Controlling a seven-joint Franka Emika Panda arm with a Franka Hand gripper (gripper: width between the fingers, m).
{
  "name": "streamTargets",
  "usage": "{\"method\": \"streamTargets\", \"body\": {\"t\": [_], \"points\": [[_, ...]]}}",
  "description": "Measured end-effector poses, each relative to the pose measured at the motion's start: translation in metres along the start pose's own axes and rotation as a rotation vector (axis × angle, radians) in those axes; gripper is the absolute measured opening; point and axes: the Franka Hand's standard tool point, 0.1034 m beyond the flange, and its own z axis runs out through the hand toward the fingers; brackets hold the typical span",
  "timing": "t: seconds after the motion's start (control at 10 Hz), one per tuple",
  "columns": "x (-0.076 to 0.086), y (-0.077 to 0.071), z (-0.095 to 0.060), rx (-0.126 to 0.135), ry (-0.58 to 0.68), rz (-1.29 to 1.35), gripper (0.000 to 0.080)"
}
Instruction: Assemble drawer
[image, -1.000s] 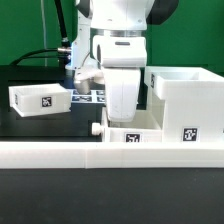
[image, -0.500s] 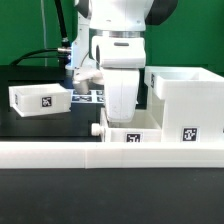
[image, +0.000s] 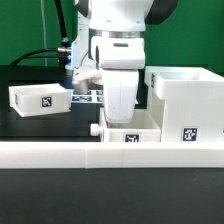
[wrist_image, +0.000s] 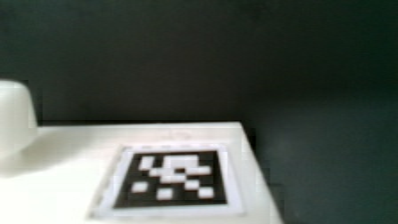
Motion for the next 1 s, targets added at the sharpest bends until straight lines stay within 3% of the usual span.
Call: {"method": "streamTargets", "body": {"t": [0.2,0.7,1.0], "points": [[0.000,0.000,0.000,0.000,0.000,0.000,0.0042],[0.020,0.002,0.000,-0.008,0.001,-0.033,0.0042],[0.017,0.002,0.000,-0.008,0.001,-0.029,0.0042]]}}
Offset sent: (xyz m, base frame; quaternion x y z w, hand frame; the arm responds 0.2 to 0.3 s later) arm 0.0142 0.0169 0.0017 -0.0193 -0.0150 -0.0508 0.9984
